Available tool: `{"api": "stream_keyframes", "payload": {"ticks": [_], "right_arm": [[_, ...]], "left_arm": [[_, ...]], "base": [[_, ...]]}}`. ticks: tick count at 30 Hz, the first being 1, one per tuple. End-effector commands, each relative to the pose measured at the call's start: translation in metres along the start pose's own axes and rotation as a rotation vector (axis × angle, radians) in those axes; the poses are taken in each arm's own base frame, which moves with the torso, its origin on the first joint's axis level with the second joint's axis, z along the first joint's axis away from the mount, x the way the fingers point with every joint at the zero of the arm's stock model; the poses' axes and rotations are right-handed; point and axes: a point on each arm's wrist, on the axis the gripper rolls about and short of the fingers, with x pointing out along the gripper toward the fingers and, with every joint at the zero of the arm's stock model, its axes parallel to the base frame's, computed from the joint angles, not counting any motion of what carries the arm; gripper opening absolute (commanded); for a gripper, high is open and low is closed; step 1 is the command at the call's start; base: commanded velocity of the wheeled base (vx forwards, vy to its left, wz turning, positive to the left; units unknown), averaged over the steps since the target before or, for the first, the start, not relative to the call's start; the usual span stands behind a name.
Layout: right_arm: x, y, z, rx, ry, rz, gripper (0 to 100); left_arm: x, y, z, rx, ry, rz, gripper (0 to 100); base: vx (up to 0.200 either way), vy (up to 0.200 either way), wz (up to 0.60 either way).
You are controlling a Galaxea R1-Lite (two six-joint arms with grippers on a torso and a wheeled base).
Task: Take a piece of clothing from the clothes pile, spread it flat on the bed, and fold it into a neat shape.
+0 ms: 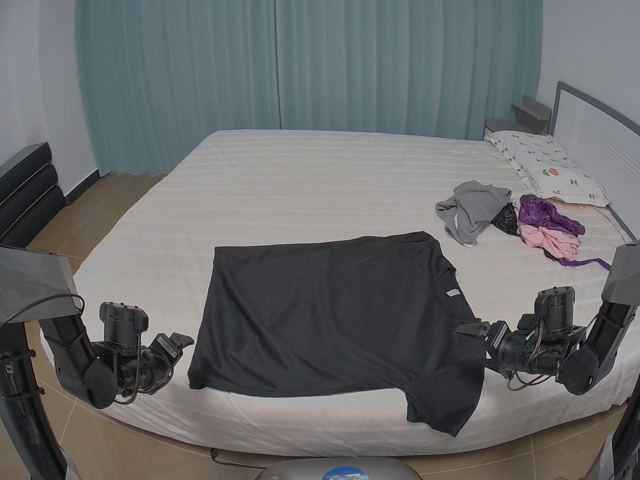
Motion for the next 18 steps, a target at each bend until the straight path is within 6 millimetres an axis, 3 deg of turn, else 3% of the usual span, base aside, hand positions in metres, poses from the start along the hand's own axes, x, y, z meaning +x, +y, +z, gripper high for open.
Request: {"api": "stream_keyframes", "payload": {"ticks": [1,8,13,18], "right_arm": [[0.004,-0.002,-0.004,-0.002,0.018,-0.013,100],[0.006,-0.002,-0.007,-0.009,0.031,-0.013,100],[0.007,-0.001,-0.007,-0.009,0.031,-0.011,100],[0.007,-0.001,-0.007,-0.010,0.033,-0.010,100]], "left_arm": [[0.005,0.003,-0.003,0.008,0.013,0.016,100],[0.020,0.017,-0.012,0.145,0.022,0.007,100],[0.021,0.031,-0.023,0.293,0.051,0.029,100],[0.022,0.034,-0.025,0.324,0.061,0.042,100]], "base": [[0.000,0.000,0.00],[0.000,0.000,0.00],[0.000,0.000,0.00],[0.000,0.000,0.00]]}}
